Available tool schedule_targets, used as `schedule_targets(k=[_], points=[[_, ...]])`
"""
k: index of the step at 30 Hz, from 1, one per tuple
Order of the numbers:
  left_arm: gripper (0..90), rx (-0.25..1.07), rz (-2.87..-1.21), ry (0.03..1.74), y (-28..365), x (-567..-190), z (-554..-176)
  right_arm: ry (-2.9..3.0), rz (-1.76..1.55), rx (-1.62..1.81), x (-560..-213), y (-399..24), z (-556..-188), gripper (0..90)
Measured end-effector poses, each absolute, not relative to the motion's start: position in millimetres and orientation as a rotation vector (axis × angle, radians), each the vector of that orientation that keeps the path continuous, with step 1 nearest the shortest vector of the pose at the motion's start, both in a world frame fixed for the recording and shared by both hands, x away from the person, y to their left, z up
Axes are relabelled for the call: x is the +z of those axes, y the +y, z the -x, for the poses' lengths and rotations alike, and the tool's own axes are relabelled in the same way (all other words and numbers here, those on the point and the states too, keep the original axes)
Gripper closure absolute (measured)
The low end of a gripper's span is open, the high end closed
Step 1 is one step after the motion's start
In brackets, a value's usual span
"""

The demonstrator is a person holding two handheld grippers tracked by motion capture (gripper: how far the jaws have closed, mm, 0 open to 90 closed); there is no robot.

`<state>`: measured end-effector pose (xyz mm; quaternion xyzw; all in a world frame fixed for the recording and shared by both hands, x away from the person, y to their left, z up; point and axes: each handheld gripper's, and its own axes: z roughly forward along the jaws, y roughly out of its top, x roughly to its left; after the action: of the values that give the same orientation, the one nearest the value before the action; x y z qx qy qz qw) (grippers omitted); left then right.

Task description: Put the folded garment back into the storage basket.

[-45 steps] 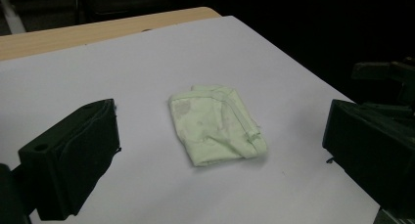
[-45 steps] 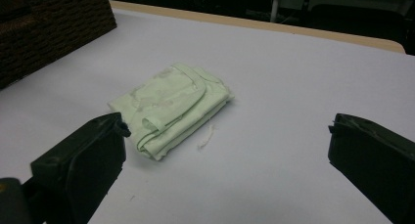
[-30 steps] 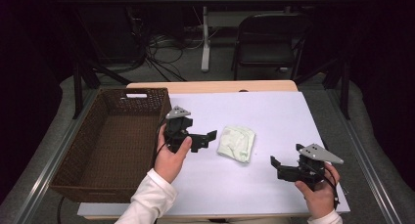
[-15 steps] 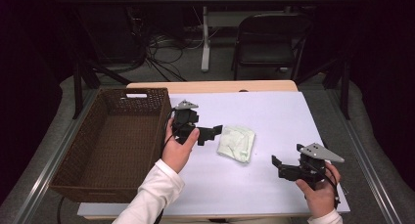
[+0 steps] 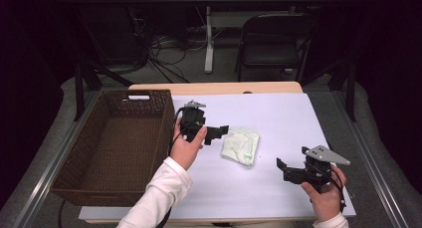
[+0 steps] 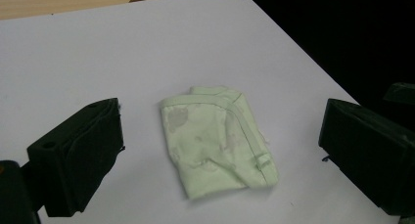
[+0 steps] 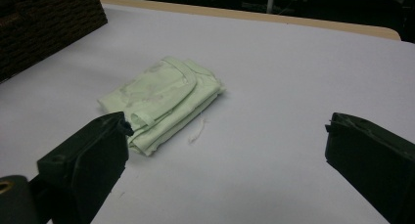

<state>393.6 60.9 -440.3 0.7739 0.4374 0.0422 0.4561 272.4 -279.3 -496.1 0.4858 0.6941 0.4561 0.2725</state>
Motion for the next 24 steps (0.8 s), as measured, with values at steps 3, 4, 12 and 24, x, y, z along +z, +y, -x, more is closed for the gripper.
schedule_targets(k=[3,4,12,24], points=[[2.9,0.090,-1.902,1.082,59.7,-442.0,-397.4,1.872,-1.308,1.228,-496.1,-279.2,-272.3,2.0],[2.9,0.082,-1.904,1.085,59.2,-442.5,-398.5,1.873,-1.308,1.228,-496.2,-279.1,-272.4,2.0],[2.9,0.063,-1.914,1.111,55.4,-450.4,-408.8,1.869,-1.313,1.235,-497.2,-279.6,-273.4,2.0],[2.9,0.033,-1.938,1.152,48.2,-464.5,-422.0,1.879,-1.318,1.228,-497.9,-280.1,-274.1,2.3]])
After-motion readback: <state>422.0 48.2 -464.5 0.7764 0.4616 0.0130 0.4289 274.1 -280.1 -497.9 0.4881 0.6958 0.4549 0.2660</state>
